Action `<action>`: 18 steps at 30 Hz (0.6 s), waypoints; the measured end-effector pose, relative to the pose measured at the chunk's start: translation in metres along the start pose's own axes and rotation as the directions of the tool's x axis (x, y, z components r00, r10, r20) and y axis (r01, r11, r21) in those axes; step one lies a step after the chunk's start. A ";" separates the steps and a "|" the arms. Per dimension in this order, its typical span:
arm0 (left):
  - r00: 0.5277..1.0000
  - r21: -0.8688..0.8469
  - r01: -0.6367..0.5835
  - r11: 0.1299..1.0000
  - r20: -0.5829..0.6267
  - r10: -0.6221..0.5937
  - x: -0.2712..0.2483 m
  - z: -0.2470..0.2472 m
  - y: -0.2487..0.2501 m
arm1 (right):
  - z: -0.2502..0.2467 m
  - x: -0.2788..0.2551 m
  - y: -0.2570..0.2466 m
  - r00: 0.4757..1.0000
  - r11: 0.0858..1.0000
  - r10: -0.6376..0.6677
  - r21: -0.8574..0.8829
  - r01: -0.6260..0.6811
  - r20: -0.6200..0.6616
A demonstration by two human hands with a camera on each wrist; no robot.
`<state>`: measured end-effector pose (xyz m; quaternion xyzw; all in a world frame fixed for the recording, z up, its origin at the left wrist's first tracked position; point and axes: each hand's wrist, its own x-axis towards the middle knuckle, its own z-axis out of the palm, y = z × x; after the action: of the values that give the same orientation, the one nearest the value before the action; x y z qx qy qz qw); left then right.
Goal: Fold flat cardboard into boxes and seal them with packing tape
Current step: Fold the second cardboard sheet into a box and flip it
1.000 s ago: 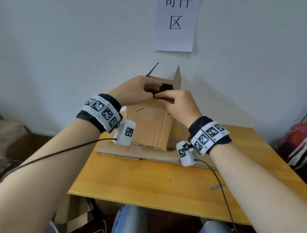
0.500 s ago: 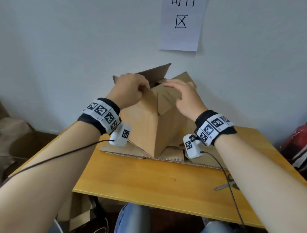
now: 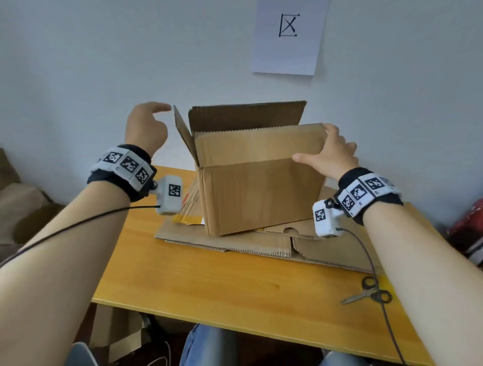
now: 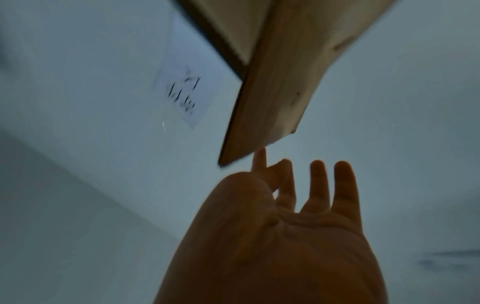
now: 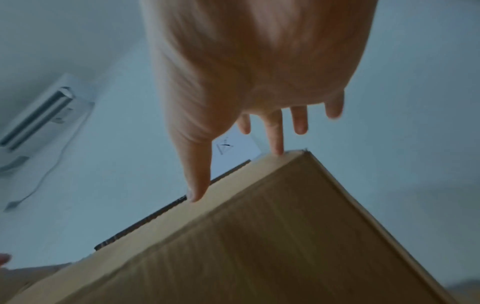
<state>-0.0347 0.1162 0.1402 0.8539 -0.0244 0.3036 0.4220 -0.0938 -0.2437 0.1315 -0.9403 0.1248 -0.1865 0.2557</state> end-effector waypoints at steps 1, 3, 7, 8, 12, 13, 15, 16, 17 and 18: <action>1.000 -0.044 -0.004 0.999 -0.028 0.003 0.000 0.001 0.007 | 0.002 0.002 0.006 0.999 0.998 0.030 0.059 -0.032 0.021; 0.993 -0.096 -0.082 0.992 -0.093 0.073 -0.006 0.006 0.026 | 0.006 0.007 0.015 0.995 0.983 0.081 0.158 -0.088 0.051; 0.972 -0.141 -0.227 0.964 -0.092 0.216 -0.024 0.017 0.067 | 0.012 0.015 0.026 0.991 0.916 0.120 0.378 -0.134 0.062; 0.974 -0.162 -0.226 0.961 -0.057 0.219 -0.028 0.021 0.074 | 0.012 0.015 0.028 0.990 0.903 0.128 0.407 -0.137 0.051; 0.953 -0.169 -0.238 0.956 0.151 0.264 -0.043 0.043 0.084 | 0.010 0.014 0.037 0.994 0.899 0.111 0.428 -0.093 -0.017; 0.926 -0.135 -0.278 0.951 0.225 0.303 -0.045 0.049 0.083 | 0.009 0.014 0.038 0.996 0.887 0.090 0.457 -0.072 -0.017; 0.840 -0.036 -0.384 0.922 0.401 0.366 -0.048 0.063 0.081 | 0.005 0.009 0.038 1.000 0.861 0.028 0.508 -0.028 0.009; 0.807 0.033 -0.406 0.913 0.483 0.341 -0.050 0.067 0.082 | 0.003 0.006 0.038 1.000 0.852 -0.002 0.524 -0.003 0.009; 0.794 0.113 -0.413 0.904 0.531 0.297 -0.053 0.072 0.083 | 0.003 0.004 0.038 0.999 0.843 -0.032 0.537 0.031 -0.008; 0.797 0.189 -0.423 0.886 0.543 0.265 -0.056 0.075 0.086 | 0.002 0.001 0.037 0.998 0.840 -0.053 0.539 0.061 -0.031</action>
<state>-0.0685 -0.0064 0.1366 0.9376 -0.2434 0.1432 0.2030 -0.0973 -0.2746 0.1110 -0.8325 0.0411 -0.2284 0.5031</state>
